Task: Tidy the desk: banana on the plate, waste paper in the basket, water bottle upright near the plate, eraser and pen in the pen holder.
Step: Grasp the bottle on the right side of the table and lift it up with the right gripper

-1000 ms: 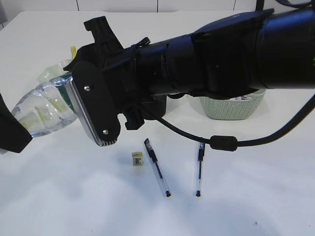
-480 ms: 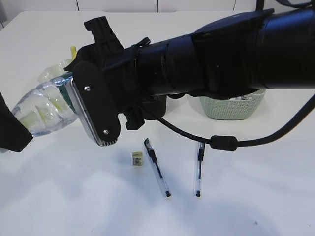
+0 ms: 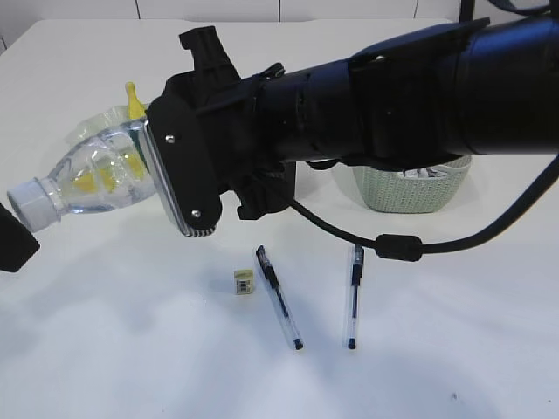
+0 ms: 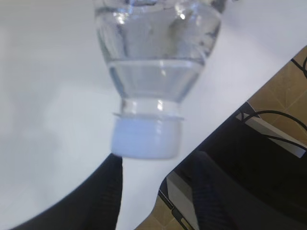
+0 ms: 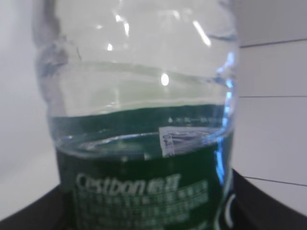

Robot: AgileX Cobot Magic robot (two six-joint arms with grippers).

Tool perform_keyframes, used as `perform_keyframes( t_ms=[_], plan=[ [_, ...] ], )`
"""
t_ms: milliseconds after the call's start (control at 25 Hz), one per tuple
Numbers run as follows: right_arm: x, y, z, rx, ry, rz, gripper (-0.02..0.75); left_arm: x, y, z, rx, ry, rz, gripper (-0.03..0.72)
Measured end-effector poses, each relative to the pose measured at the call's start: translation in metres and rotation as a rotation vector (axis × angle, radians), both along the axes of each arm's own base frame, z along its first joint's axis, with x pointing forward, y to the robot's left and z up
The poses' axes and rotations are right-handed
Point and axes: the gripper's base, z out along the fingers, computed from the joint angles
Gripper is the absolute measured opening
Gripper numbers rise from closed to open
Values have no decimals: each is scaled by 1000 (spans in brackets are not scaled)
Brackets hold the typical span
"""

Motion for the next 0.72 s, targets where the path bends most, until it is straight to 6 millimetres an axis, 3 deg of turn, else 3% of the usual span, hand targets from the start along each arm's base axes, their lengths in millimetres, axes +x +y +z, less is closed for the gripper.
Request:
perform_keyframes(
  t_ms=[280, 720],
  plan=[
    [3, -3, -1, 5, 10, -39, 417, -7, 3, 11, -43, -75, 6, 337],
    [3, -2, 1, 108, 110, -90, 417, -5, 5, 13, -29, -109, 11, 337]
  ],
)
